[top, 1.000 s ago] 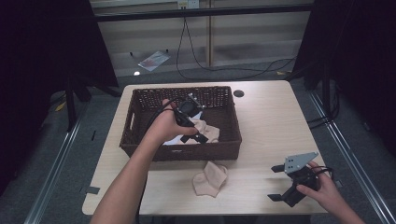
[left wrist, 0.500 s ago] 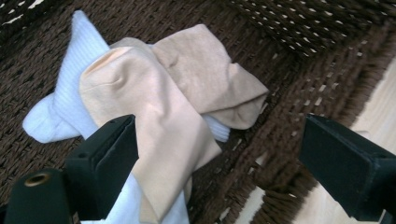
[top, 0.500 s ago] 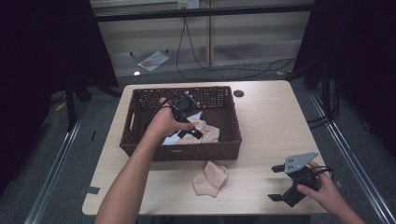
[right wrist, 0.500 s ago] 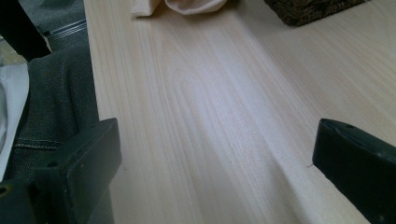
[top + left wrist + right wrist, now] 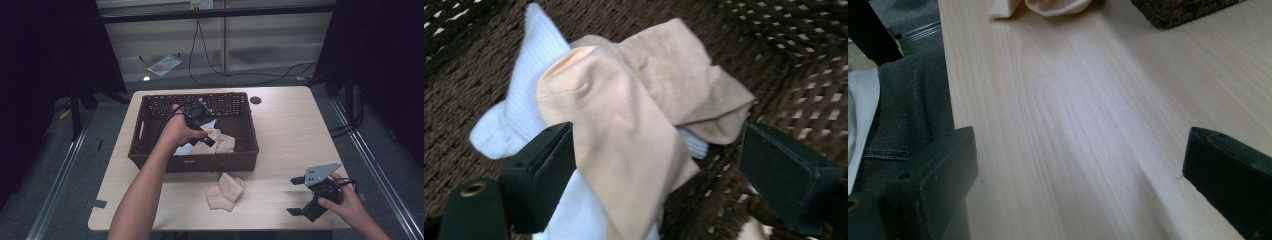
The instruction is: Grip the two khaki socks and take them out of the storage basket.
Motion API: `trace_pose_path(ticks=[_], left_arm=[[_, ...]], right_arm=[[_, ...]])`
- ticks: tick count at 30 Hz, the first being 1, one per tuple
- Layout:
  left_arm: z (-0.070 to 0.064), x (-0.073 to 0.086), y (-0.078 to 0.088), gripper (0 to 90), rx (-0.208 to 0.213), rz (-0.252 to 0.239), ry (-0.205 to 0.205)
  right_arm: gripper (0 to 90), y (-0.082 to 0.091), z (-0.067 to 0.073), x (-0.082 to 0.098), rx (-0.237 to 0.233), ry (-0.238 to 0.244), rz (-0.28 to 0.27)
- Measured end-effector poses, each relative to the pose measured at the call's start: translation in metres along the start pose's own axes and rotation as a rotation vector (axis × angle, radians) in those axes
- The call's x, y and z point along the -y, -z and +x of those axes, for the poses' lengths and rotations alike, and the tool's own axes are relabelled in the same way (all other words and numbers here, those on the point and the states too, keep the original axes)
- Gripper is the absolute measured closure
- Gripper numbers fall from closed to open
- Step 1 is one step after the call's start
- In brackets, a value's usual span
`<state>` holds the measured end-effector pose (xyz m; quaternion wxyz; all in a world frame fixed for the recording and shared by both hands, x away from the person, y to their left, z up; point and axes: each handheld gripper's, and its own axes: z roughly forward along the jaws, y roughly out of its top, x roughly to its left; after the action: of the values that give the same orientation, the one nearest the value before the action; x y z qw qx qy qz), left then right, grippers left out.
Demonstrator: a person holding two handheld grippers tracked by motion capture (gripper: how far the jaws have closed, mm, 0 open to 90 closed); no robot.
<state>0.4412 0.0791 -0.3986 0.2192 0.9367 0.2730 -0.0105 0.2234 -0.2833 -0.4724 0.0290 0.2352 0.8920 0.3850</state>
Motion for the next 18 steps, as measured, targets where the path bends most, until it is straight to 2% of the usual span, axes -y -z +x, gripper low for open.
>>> trace_pose_path(ticks=[9,13,16,18], left_arm=[[0.009,0.004,-0.015,19.9,-0.019,0.013,-0.01],[0.014,0.007,-0.022,21.1,-0.013,0.02,-0.017],[0.016,0.01,-0.026,21.9,-0.01,0.007,-0.021],[0.019,0.012,-0.028,24.6,-0.001,0.024,-0.017]], right_arm=[[0.9,0.0,0.0,0.0,-0.003,0.003,-0.002],[0.9,0.0,0.0,0.0,-0.003,-0.001,-0.004],[0.9,0.0,0.0,0.0,-0.002,-0.002,-0.004],[0.9,0.0,0.0,0.0,-0.001,-0.001,-0.003]])
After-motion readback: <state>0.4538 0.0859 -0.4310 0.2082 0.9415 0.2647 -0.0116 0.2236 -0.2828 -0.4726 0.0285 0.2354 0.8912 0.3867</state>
